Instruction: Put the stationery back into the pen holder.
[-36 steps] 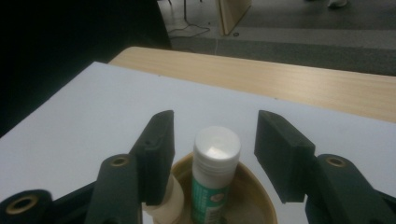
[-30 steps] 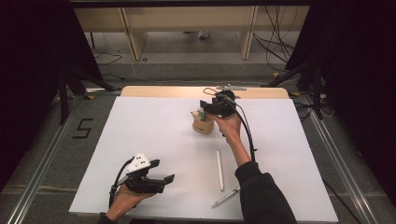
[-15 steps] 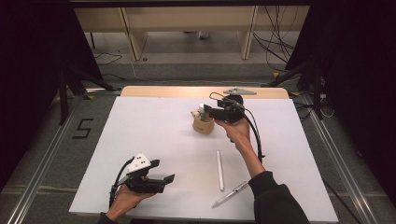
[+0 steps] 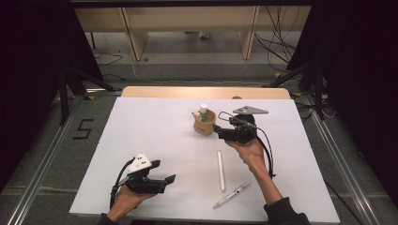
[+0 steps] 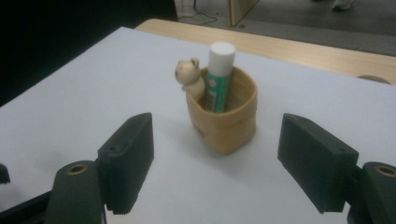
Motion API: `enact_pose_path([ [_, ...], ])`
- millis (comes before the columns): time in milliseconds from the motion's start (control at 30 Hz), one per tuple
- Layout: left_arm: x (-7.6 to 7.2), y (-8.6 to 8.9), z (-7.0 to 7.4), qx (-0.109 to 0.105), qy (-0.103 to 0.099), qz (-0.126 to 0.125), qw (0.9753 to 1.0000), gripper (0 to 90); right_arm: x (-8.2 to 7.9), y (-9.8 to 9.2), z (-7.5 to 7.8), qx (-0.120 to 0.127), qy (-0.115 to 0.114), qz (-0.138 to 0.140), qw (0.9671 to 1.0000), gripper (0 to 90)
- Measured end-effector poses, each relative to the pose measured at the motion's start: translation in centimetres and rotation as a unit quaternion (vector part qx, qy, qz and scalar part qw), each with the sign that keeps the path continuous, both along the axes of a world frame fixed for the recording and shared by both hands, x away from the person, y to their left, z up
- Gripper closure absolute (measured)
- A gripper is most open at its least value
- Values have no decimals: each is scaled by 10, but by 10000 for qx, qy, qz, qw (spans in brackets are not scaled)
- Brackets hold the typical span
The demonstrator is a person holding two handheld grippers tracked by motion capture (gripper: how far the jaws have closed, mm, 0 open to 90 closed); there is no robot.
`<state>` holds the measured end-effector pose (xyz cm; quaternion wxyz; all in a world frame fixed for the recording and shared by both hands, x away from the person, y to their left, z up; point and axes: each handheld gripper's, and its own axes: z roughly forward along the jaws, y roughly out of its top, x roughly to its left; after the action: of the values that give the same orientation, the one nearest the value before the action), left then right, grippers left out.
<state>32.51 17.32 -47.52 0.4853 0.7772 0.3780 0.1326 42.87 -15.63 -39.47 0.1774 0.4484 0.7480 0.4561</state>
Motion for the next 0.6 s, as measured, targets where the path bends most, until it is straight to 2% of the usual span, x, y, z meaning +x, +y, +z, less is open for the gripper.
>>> enact_pose_path([
  [100,0,1,0,-7,-9,14,10000,157,-13,-1,-3,-56,-12,-35,10000,275],
  [200,0,2,1,-36,-16,40,10000,158,-25,0,-9,9,-8,43,10000,276],
  [267,0,3,1,-40,-25,41,10000,157,-32,1,-13,-51,50,92,9999,276],
  [600,1,4,2,-50,-56,64,10000,157,-54,6,-23,-219,169,202,9994,276],
])
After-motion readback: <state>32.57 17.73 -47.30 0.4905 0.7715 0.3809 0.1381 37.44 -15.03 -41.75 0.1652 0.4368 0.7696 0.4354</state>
